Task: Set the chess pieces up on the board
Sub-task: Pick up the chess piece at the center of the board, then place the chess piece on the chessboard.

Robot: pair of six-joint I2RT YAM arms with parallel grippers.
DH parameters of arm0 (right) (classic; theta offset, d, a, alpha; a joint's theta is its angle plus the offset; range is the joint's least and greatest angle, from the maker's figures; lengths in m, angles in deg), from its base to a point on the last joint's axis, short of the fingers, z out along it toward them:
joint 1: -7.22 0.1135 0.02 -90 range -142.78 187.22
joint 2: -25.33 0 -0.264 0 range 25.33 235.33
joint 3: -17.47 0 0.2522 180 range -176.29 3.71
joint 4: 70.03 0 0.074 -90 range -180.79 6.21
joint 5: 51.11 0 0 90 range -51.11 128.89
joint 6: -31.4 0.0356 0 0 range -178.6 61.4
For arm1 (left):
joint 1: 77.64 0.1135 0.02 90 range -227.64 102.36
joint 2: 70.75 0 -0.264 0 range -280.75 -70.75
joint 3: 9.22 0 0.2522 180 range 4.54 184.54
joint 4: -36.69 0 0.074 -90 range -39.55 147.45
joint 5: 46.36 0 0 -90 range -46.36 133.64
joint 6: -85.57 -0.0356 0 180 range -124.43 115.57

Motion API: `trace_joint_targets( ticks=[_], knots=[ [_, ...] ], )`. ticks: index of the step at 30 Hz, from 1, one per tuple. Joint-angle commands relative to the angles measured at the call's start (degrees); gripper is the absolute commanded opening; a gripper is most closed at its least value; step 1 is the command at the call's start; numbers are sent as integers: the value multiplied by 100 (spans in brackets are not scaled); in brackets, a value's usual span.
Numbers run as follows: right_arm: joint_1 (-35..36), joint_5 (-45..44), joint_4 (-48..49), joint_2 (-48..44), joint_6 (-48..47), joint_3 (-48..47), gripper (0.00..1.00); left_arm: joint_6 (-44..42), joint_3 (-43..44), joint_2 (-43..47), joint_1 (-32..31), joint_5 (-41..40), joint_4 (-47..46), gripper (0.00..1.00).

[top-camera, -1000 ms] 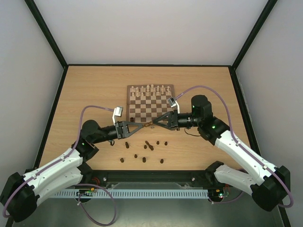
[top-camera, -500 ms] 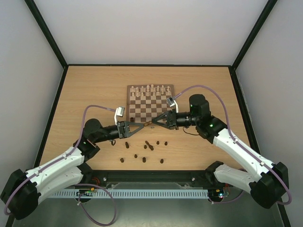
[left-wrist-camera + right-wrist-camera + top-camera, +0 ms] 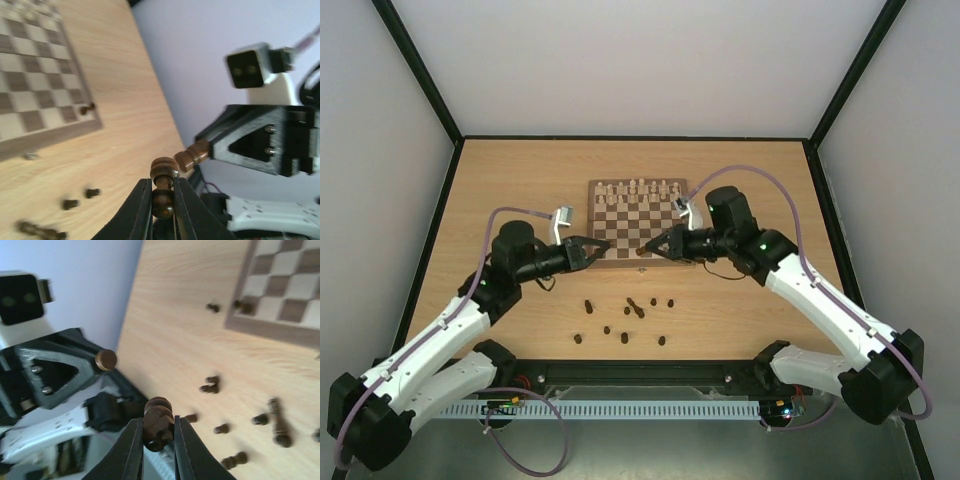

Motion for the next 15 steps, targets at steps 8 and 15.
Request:
trace_joint_targets(
  ticks=[8, 15],
  knots=[
    [432, -4497, -3039, 1772, -1573, -1826, 14, -1494, 405, -301, 669, -746, 2509, 13],
    [623, -5401, -3406, 2884, -1685, -2304, 14, -1698, 440, -392, 703, -829, 2620, 13]
  ],
)
